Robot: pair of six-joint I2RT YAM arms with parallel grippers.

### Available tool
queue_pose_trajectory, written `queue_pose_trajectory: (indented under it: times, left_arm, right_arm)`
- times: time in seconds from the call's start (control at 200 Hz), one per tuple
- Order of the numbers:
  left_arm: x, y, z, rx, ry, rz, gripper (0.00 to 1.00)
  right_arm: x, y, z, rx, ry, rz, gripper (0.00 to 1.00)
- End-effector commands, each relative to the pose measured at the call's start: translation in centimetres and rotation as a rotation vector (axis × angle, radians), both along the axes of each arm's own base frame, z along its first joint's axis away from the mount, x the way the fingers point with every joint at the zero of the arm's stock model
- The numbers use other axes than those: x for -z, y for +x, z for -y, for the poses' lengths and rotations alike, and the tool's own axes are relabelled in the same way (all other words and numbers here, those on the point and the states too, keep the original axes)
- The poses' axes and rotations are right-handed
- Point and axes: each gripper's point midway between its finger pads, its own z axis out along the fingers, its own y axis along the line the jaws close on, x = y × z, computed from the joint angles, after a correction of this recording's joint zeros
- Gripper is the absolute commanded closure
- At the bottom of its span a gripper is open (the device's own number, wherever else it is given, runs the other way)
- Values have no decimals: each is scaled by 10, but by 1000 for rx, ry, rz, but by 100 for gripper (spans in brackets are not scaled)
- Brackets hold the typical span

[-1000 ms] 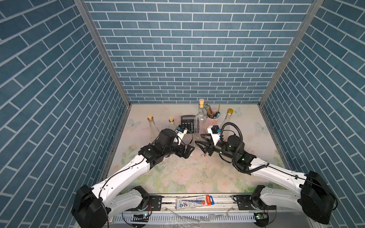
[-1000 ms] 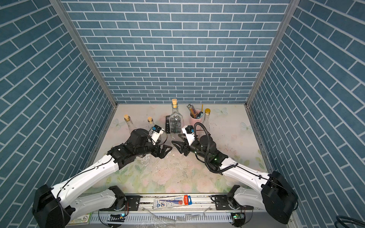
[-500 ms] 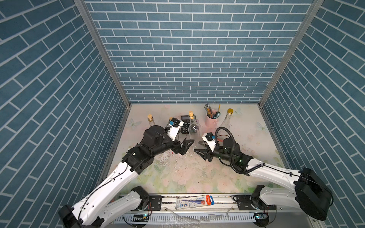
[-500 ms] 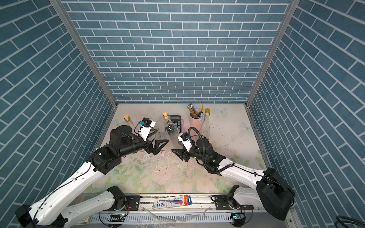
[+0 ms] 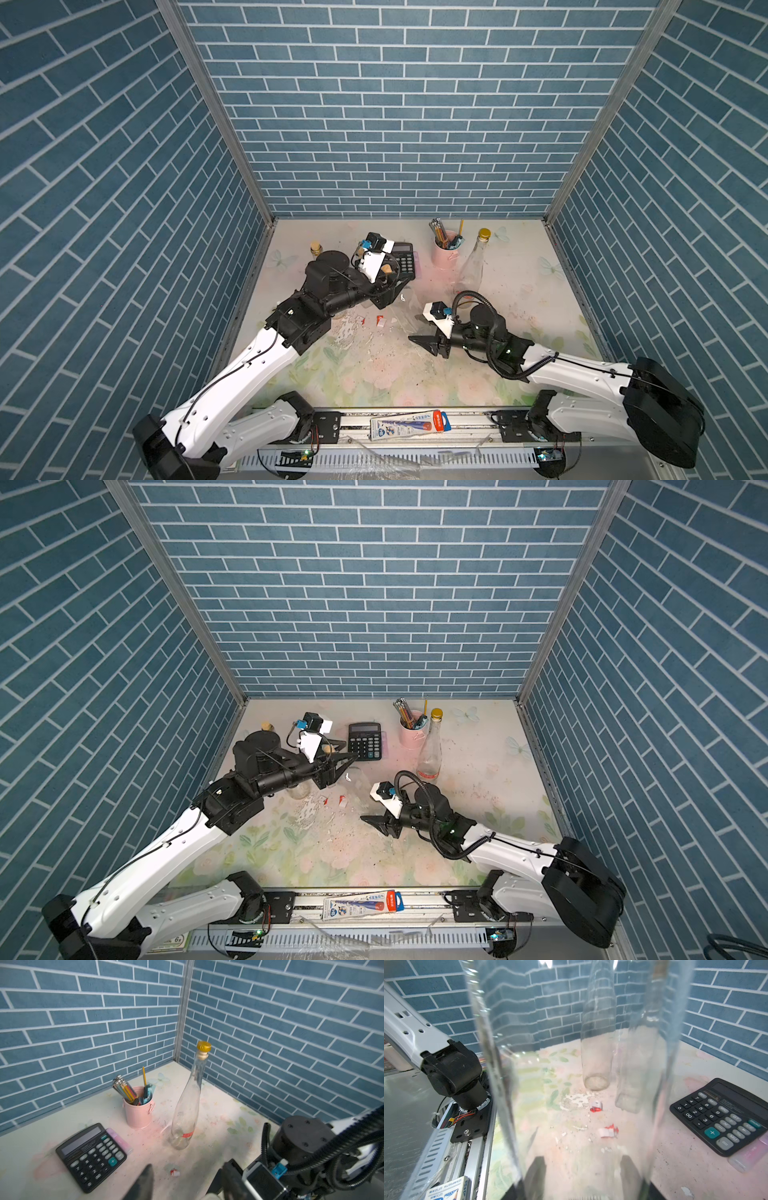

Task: Remove the label from the bottle
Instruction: Place the bottle at the center of the board.

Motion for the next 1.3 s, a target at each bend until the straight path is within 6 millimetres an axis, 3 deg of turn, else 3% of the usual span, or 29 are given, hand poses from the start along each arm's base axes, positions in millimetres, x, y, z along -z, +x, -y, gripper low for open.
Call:
queue_pose_trajectory:
  times: [0.0, 0.12, 0.16, 0.315, 0.395, 0.615, 0.73, 1.0, 1.295]
  left_arm:
    - [-13, 1, 2, 8, -40, 31, 72]
    - [-10, 5, 7, 22, -34, 18, 100]
    - [-8, 8, 8, 15, -29, 13, 100]
    - [1, 33, 8, -74, 16, 24, 100]
    - [5, 48, 10, -116, 38, 29, 100]
    - [13, 89, 15, -234, 68, 66, 100]
    - [16, 104, 22, -257, 75, 94, 100]
    - [26, 122, 53, -238, 149, 185, 100]
    - [49, 129, 71, -193, 175, 185, 100]
  right_arm:
    - [-37, 2, -4, -8, 96, 143, 100]
    - [-28, 12, -5, 36, 69, 115, 100]
    - [-25, 16, -5, 56, 63, 98, 88]
    - [-8, 25, 3, 133, 20, 26, 18]
    - [1, 28, 12, 175, -1, -12, 2]
    - [28, 23, 49, 294, -82, -165, 2]
    - [29, 18, 74, 378, -87, -232, 2]
    - [9, 46, 133, 689, -63, -341, 1]
    - [-48, 57, 166, 780, -46, -240, 1]
